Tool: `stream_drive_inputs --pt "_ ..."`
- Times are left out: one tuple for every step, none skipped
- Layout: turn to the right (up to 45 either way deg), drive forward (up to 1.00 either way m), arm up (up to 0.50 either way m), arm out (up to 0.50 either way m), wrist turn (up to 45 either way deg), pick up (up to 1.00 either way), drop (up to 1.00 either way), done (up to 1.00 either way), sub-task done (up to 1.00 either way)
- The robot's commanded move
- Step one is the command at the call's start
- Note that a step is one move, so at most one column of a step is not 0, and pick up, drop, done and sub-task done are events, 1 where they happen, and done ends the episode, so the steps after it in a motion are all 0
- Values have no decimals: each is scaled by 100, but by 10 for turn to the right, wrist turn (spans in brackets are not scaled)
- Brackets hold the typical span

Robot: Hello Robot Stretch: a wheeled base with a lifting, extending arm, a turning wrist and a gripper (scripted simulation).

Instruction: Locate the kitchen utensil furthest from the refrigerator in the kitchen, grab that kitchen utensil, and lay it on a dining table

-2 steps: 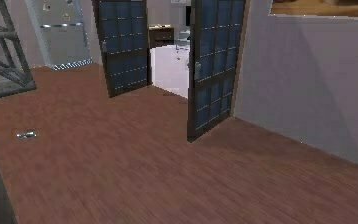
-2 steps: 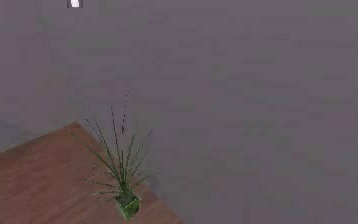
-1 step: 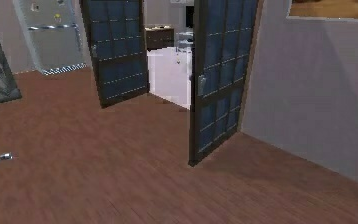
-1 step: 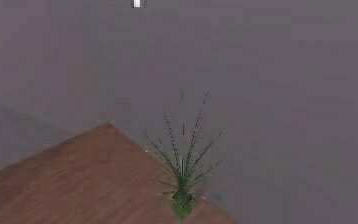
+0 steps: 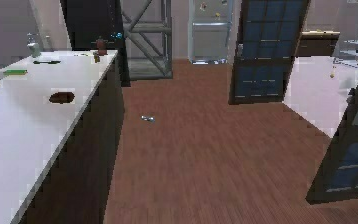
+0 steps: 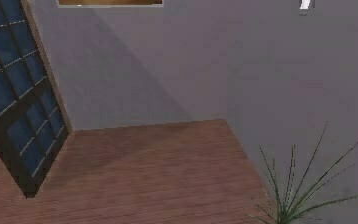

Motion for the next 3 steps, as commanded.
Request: stream_drive_inputs --pt "-30 0 0 0 0 0 0 0 0" --pt "0 100 0 0 0 0 0 0 0" --pt "0 75 0 0 0 0 0 0 0"
